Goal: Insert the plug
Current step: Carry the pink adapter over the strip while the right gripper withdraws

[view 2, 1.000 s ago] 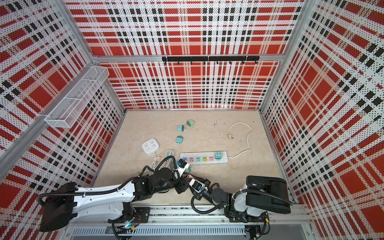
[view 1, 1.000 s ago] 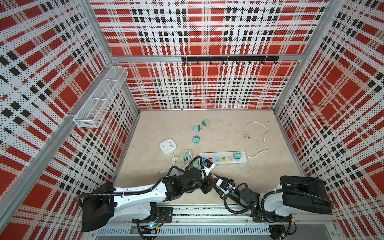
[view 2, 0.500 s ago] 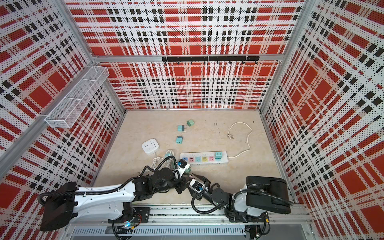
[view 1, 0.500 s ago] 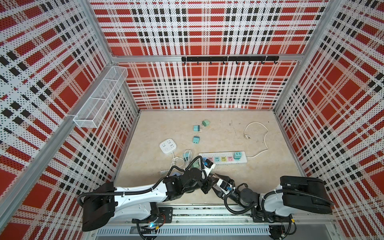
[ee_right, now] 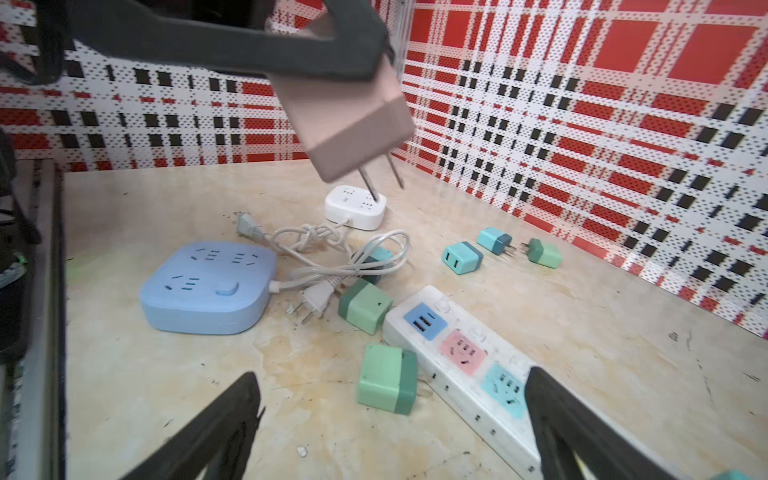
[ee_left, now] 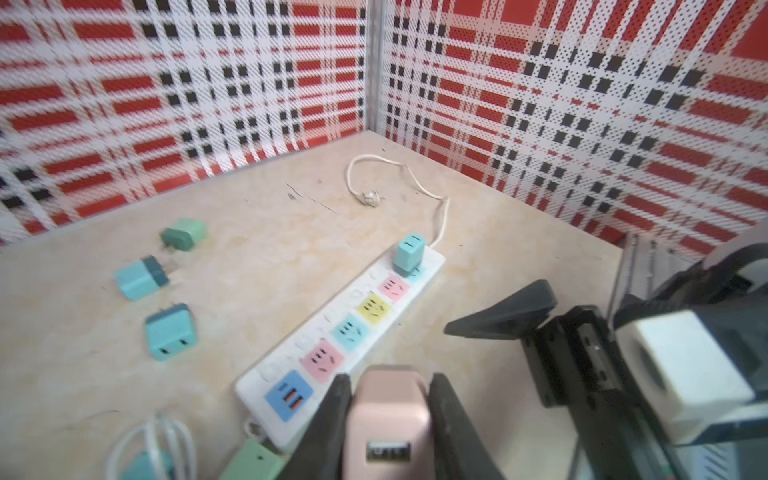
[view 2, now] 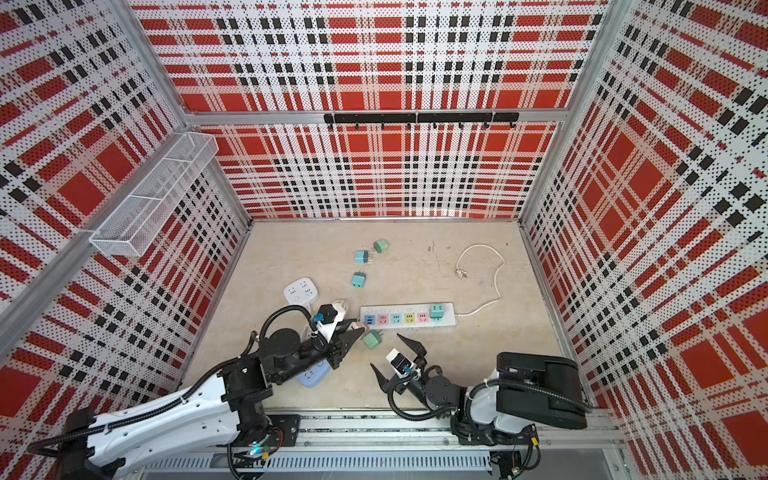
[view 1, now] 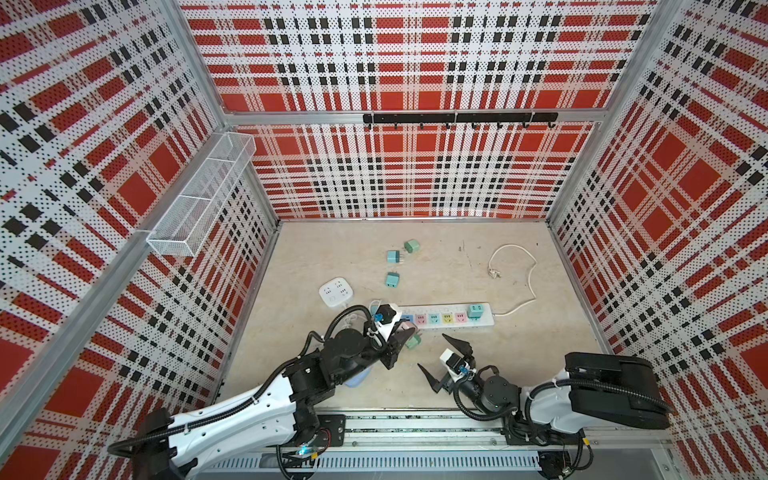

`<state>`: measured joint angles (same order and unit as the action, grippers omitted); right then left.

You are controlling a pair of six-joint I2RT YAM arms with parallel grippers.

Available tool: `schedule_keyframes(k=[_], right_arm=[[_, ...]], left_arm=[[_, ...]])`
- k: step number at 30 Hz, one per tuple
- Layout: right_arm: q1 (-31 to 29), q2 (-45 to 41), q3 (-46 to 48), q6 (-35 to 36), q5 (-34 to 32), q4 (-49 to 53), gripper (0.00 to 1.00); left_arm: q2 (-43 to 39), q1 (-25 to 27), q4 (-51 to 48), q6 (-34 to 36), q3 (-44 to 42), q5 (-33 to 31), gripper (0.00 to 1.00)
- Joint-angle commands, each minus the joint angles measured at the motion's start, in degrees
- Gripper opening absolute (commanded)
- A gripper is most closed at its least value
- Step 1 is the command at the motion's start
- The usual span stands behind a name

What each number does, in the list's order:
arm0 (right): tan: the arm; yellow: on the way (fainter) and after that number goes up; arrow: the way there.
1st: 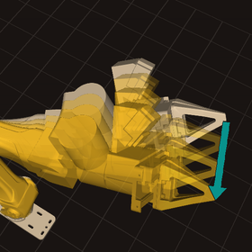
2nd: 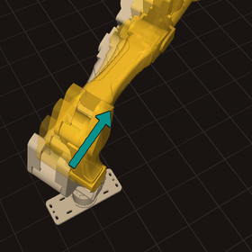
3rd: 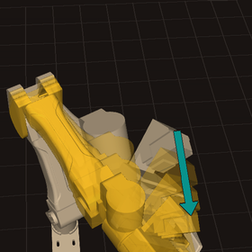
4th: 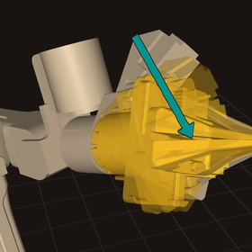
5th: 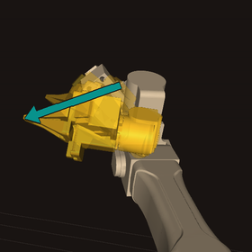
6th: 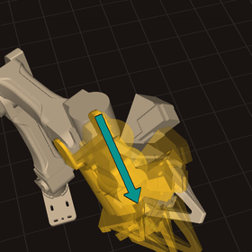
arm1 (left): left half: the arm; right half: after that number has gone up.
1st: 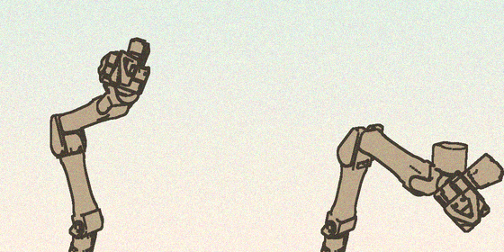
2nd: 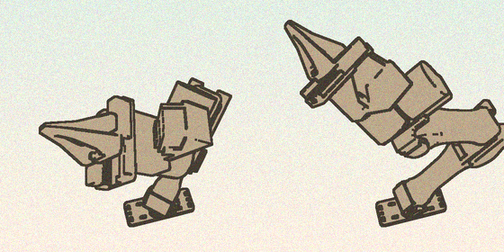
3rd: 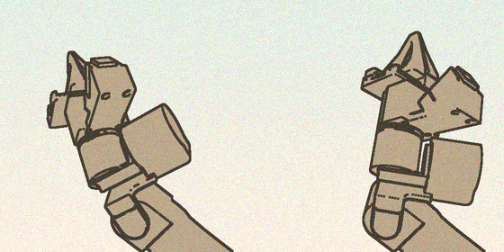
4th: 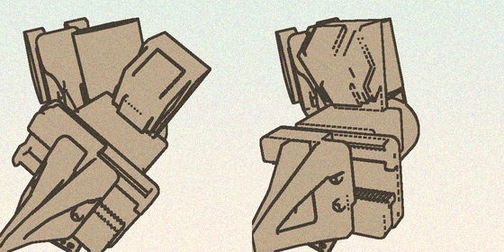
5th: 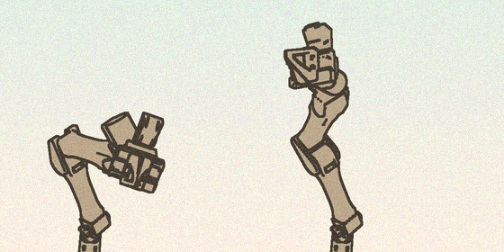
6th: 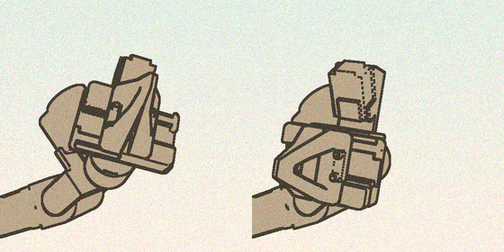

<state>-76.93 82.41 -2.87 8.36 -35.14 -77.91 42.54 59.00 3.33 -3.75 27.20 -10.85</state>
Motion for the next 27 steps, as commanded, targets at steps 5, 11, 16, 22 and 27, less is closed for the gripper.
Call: schedule_keyframes(k=[5,11,16,22,27], right_arm=[[6.85,-4.16,4.09,-8.38,-10.01,-3.37,1.00],[8.52,-6.49,5.41,-9.86,-20.14,-2.44,1.00],[10.57,-13.15,5.41,-10.56,-22.91,5.19,1.00],[16.37,-36.92,5.41,-17.93,-21.69,33.51,1.00],[26.24,-60.99,3.79,-30.03,-11.76,64.59,1.00]], left_arm=[[2.87,-3.90,-2.55,16.59,2.14,5.53,0.00],[12.25,-3.90,-0.53,20.96,5.22,10.82,0.00],[22.02,-3.90,-1.01,23.64,9.95,16.41,0.00],[32.77,-4.24,-1.40,26.99,16.41,22.82,0.00],[40.69,-4.94,-2.63,28.28,22.72,26.68,0.00]])
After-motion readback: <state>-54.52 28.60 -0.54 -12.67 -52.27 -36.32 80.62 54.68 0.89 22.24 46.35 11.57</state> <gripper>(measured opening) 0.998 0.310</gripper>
